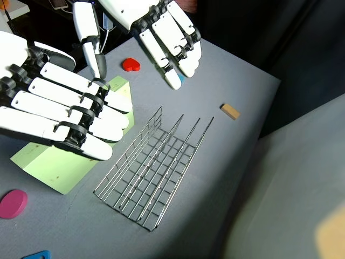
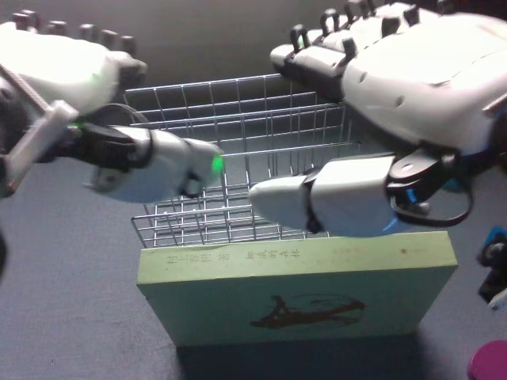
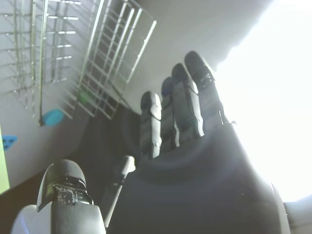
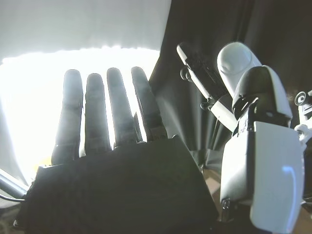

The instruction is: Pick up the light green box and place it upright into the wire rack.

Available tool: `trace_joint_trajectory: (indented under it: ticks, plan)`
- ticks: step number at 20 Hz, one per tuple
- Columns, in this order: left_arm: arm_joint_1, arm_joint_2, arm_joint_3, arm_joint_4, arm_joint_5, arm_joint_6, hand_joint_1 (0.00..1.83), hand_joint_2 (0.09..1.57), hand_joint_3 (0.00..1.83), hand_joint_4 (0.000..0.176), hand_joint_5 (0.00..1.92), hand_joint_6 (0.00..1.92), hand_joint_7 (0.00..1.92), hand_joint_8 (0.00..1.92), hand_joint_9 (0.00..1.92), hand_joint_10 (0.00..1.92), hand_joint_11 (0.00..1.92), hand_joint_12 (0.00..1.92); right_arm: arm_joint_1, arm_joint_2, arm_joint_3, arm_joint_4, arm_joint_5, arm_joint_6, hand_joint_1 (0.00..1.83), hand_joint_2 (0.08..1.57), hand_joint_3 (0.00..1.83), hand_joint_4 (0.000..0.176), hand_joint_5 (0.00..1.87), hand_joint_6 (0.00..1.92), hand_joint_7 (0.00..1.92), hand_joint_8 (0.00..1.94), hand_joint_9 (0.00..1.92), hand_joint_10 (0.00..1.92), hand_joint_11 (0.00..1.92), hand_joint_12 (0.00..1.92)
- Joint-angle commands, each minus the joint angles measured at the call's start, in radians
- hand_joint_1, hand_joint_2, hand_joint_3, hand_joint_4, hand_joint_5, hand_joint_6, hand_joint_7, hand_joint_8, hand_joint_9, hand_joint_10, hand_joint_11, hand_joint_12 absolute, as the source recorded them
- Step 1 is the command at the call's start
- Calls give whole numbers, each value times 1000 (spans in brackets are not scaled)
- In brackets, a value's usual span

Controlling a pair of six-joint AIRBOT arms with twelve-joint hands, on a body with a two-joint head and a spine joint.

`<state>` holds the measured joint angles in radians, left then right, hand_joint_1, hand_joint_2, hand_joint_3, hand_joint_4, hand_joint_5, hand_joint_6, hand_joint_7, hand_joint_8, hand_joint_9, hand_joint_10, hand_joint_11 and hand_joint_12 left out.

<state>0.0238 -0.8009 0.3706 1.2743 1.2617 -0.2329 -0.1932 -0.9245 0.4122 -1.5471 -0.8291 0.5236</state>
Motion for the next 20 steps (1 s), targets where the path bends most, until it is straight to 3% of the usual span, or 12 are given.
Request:
trace_joint_trajectory:
  ticks: [1,4,9,11,20]
  plan:
    - [-8,20,-2,115,-29,15,79,1047,6,66,198,2,146,2,184,4,0,639,7,-19,2,-80,-12,-2,134,981,3,26,124,4,99,0,70,1,0,501]
    - [-8,79,12,118,-100,54,78,1049,6,65,202,3,150,3,181,2,0,638,22,-82,27,51,-48,-82,201,947,0,23,122,1,95,0,70,1,0,503]
    - [-12,136,54,118,-210,135,78,1050,5,65,202,3,152,3,181,2,0,638,70,-138,56,214,-26,-117,334,912,0,13,93,0,83,0,50,0,0,420]
    - [-11,147,66,118,-233,172,78,1053,3,65,199,1,154,2,187,2,0,654,73,-156,61,255,-32,-136,493,866,0,10,81,0,67,0,37,0,0,373]
    - [-2,208,110,97,-319,345,79,1057,2,67,177,0,136,0,174,0,0,631,49,-253,126,358,-47,-138,540,852,0,8,73,0,44,0,14,0,0,260]
